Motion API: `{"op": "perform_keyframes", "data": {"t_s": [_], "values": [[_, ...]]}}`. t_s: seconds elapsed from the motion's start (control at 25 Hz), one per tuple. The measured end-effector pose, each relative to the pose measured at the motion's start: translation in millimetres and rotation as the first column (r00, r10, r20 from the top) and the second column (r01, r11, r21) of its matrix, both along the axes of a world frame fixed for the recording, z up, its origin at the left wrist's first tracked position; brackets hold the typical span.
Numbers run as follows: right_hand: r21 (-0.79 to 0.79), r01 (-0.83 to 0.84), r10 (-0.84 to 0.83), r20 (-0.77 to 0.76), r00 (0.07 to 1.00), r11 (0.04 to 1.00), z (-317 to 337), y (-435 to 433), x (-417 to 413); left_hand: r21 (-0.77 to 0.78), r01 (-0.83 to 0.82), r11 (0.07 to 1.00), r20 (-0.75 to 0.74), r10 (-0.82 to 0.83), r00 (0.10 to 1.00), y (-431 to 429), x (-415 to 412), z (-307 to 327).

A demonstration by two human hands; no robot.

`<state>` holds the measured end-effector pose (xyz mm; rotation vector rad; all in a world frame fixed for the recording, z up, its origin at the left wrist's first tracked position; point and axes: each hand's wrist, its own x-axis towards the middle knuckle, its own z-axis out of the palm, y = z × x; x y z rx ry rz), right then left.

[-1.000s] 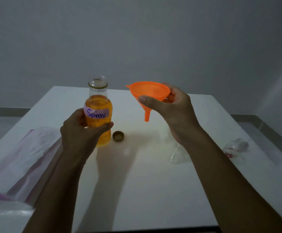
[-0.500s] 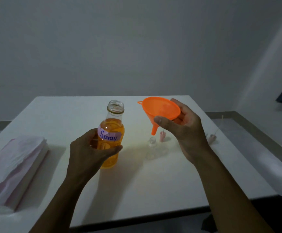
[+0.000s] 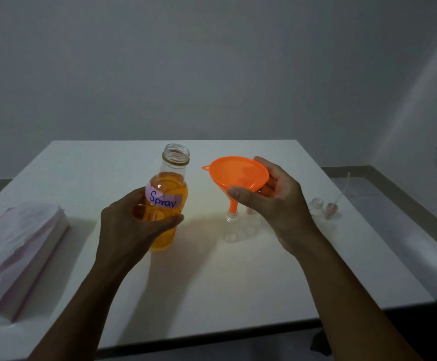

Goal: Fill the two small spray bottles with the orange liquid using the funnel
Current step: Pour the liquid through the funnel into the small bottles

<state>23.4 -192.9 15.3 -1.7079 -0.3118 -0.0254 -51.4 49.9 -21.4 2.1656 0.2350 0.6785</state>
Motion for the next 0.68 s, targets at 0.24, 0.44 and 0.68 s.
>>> {"op": "perform_keyframes", "data": {"t_s": [0.24,0.44,0.68], "values": [[0.052,-0.056,0.056,0.005,0.998,0.997,-4,-2,-6,0.222,0.036,0.974,0.06,-0.051,0.997,3,-7,31],[0.012,-0.078,0.078,0.018,0.997,0.997,-5,-1,-5,0.49,0.098,0.866,0.018,-0.122,0.992,13,0,57],[0.001,-0.081,0.081,0.024,0.996,0.997,-4,-1,-4,0.634,0.132,0.762,-0.047,-0.132,0.99,22,10,70]]}}
